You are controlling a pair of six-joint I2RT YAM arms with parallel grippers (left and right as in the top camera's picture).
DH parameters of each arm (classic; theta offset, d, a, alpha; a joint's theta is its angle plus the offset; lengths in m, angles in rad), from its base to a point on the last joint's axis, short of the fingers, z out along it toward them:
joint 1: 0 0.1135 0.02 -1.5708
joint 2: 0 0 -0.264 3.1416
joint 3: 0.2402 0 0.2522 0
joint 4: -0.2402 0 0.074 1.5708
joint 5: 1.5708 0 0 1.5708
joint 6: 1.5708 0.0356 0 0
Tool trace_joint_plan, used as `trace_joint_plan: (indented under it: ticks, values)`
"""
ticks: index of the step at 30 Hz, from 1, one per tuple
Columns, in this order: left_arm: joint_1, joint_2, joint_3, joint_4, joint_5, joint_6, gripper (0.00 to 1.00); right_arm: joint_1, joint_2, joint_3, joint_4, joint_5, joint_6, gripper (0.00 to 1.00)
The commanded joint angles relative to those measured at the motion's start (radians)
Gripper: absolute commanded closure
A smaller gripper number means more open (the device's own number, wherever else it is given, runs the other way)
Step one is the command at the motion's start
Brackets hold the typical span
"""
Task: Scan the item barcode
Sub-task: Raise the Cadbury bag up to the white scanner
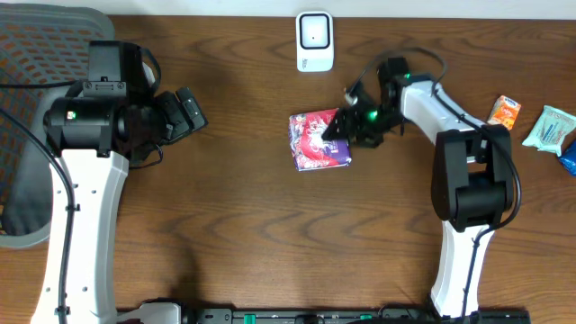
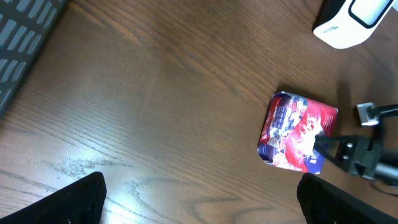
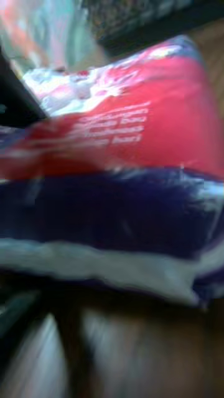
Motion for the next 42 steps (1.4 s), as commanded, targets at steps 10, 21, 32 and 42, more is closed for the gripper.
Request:
trace_joint_plan:
  ticks: [10, 21, 32, 42]
  values:
    - [0.004, -0.002, 0.007, -0.003, -0.006, 0.010, 0.02, 0.009, -0.025, -0.009, 0.101, -0.046, 0.225, 0.99]
    - [0.004, -0.002, 0.007, -0.003, -0.006, 0.010, 0.02, 0.009, -0.056, 0.273, 0.300, -0.024, 0.549, 0.99]
    - [0.004, -0.002, 0.006, -0.003, -0.006, 0.010, 0.02, 0.030, -0.031, 0.280, 0.682, 0.470, 0.919, 0.99]
    - [0.004, -0.002, 0.006, -0.003, -0.006, 0.010, 0.02, 0.061, 0.047, 0.281, 0.833, 0.478, 0.978, 0.99]
